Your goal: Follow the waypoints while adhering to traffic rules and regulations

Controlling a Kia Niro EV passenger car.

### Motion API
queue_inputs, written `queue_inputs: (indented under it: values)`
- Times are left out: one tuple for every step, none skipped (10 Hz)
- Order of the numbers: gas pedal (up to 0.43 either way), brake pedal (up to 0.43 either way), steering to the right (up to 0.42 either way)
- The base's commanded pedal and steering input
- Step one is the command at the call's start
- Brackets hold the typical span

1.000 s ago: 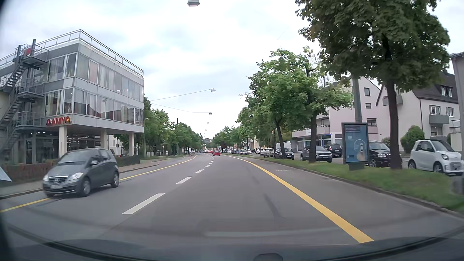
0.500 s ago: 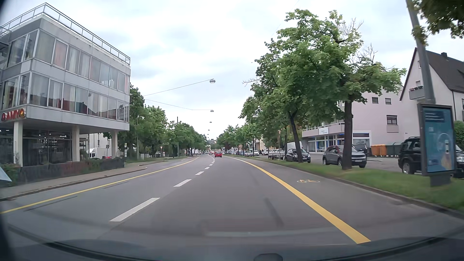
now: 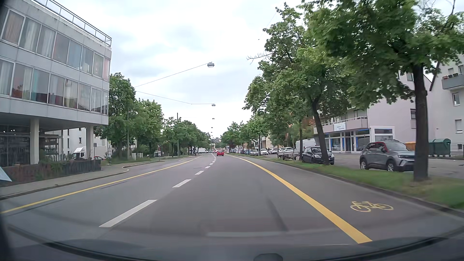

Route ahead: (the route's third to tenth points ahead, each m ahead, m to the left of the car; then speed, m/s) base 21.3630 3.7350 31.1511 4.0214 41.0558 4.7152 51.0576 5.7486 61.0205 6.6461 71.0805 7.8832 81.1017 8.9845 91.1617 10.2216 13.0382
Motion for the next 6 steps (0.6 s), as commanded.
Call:
queue_inputs:
  values:
    - [0.138,0.000,-0.015]
    - [0.138,0.000,-0.015]
    - [0.138,0.000,-0.015]
    - [0.138,0.000,-0.015]
    - [0.138,0.000,-0.015]
    - [0.138,0.000,-0.015]
